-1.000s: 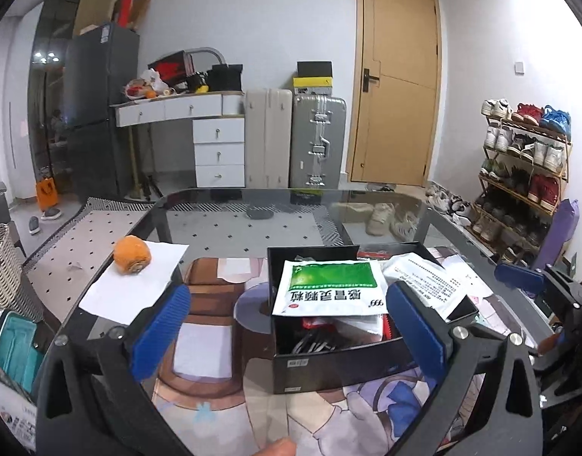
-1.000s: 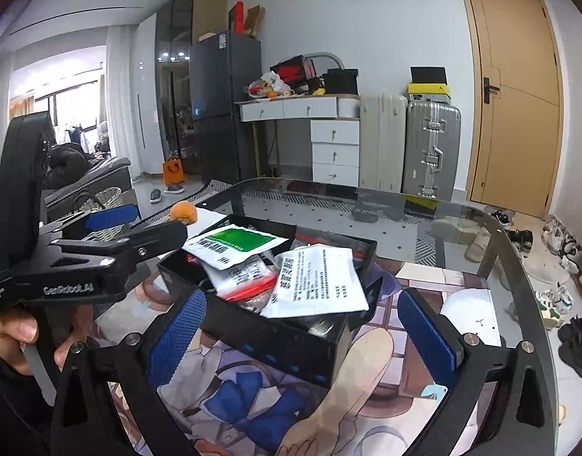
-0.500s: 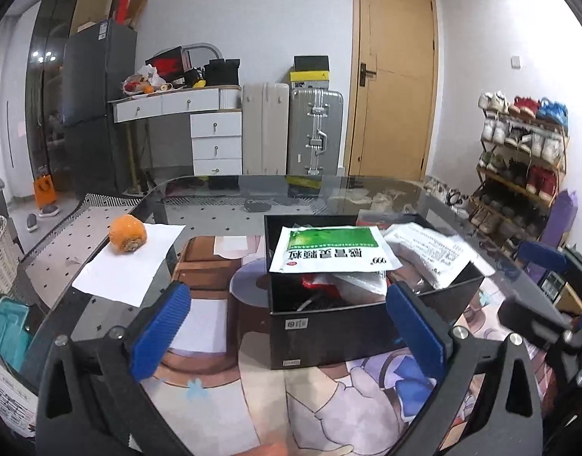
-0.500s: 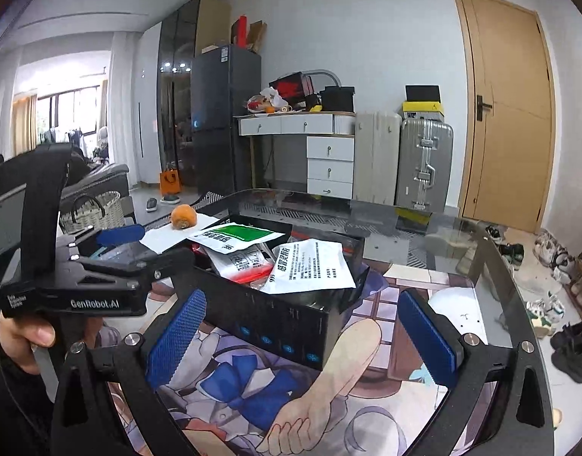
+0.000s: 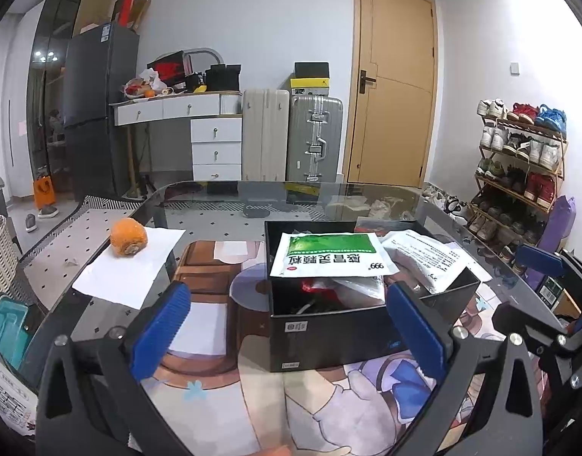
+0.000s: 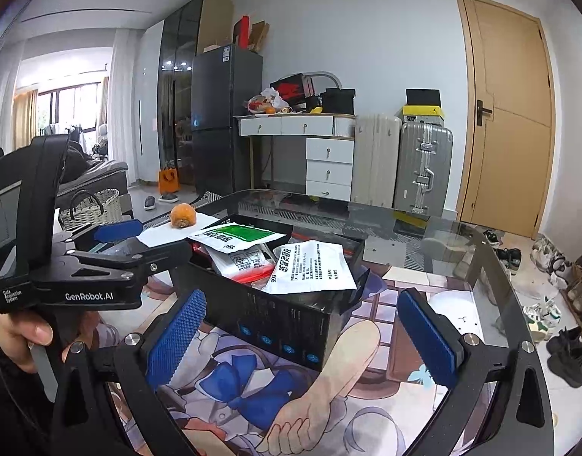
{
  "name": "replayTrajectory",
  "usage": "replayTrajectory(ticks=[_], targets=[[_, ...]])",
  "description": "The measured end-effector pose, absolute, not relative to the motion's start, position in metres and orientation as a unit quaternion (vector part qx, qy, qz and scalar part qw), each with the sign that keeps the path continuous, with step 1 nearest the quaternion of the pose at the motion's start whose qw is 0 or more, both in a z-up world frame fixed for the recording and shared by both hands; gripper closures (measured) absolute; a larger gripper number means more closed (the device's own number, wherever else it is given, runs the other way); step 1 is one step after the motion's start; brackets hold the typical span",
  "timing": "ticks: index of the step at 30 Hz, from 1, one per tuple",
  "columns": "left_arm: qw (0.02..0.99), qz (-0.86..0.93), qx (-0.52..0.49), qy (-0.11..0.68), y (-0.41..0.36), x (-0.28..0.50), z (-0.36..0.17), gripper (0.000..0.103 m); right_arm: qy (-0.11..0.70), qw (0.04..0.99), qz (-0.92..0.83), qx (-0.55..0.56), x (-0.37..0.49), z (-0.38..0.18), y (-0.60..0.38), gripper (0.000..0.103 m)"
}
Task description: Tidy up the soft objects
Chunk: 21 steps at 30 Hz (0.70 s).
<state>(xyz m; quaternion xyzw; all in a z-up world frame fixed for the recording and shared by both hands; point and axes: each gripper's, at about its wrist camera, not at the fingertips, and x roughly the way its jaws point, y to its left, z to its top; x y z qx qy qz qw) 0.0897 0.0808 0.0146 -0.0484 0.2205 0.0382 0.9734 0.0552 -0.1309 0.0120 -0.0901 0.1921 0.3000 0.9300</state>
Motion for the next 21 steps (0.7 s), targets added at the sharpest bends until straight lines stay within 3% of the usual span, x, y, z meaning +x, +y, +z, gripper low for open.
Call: replayTrajectory(ticks=[21], targets=[[0.975,0.036,-0.026,0.218,0.069,0.086,0.019,0.000,0.192,0.928,0.304,-0.093,0.056,0.011,-0.130,0.000]])
